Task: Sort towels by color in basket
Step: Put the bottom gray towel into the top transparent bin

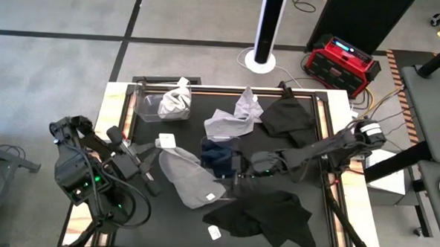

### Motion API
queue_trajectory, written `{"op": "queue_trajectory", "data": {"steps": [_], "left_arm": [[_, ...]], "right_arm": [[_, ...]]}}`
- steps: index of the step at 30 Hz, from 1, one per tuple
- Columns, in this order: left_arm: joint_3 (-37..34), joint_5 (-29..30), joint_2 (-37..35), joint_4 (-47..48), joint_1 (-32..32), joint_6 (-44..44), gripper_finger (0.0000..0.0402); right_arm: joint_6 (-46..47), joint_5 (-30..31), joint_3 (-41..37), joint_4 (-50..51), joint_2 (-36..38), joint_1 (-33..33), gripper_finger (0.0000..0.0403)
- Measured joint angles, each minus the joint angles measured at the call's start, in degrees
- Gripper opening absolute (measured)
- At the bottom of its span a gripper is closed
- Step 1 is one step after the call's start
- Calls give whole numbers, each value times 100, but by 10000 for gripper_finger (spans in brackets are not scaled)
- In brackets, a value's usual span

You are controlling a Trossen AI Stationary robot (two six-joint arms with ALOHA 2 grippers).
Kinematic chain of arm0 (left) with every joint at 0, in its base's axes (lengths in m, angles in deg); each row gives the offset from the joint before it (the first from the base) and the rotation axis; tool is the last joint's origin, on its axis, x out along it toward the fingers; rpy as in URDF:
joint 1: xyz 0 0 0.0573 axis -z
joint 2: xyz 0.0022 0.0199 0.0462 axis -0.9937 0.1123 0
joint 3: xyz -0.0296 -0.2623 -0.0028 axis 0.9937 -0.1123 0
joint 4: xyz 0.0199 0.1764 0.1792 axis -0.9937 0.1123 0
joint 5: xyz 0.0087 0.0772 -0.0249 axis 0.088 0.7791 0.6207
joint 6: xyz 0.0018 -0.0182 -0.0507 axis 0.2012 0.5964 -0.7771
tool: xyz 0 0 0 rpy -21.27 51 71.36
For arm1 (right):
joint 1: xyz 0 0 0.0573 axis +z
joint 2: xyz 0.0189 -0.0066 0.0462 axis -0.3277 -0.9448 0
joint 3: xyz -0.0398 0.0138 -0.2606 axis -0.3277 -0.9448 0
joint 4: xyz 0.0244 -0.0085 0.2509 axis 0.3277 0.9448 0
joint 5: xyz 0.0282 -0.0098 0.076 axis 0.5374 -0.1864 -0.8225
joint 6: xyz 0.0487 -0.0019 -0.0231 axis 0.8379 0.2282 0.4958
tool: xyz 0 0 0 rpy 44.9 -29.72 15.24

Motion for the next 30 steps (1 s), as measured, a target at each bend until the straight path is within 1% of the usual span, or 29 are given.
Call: {"op": "queue_trajectory", "data": {"steps": [4, 9, 13, 15, 17, 21, 22, 25, 30], "left_arm": [[-2, 0, 0, 0, 0, 32, 0], [17, 0, 0, -7, 0, 194, 0], [17, -2, 0, -11, 0, 305, 0], [17, -2, 0, -11, 0, 316, 0], [17, -2, 0, -11, 0, 379, 0], [17, -13, 0, -14, 2, 432, 0], [17, -58, 0, -16, 2, 432, 0], [17, -242, 0, -31, 7, 432, 0], [17, -1043, 1, -95, 6, 412, 0]], "right_arm": [[3, -100, -6, -170, -226, -139, 279], [-58, -787, 6, -677, -440, -226, 229], [-155, -928, 201, -657, -604, -222, 186], [-212, -1133, 342, -632, -729, -224, 159], [-282, -1282, 447, -554, -823, -225, 124], [-654, -1308, 713, -47, -832, -182, 32], [-734, -1306, 791, 90, -825, -162, 22], [-863, -1290, 965, 579, -769, -120, 12], [-1221, -1178, 1127, 872, -550, -13, 9]]}}
